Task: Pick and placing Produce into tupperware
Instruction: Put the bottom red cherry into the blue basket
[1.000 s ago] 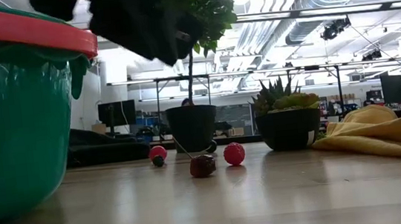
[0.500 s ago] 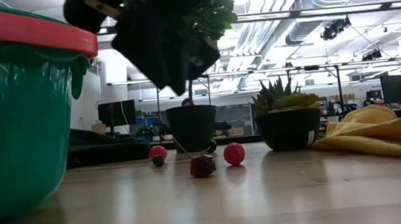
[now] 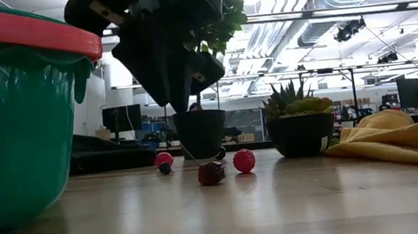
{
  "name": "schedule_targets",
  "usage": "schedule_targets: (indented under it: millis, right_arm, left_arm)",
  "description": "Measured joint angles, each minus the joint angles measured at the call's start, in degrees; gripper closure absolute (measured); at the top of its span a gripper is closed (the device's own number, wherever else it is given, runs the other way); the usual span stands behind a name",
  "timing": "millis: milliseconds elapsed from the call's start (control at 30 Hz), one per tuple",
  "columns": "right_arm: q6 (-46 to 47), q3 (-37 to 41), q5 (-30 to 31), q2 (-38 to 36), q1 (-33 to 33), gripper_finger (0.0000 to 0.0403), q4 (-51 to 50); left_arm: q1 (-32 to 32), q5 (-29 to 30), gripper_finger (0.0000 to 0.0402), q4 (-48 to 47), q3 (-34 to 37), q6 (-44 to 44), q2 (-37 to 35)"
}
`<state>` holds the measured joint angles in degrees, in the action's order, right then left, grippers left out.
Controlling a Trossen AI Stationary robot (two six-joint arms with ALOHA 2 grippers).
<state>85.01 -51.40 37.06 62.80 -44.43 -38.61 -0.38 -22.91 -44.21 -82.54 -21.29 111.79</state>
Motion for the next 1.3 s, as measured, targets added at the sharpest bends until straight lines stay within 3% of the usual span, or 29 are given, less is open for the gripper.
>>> schedule_targets:
  millis: [967,1300]
  right_arm:
    - [-1.49,0.0,0.48,-1.32,-0.32,0.0261,-5.77]
    - [-1.73,0.01,0.46,-1.3,-0.32,0.0261,-5.99]
  left_arm:
    - [0.0,0.56,0.0303,0.76,0.0,12.97,1.66]
    - [0.0,-0.17,0.0303,3.08,-0.02,22.53,1.66]
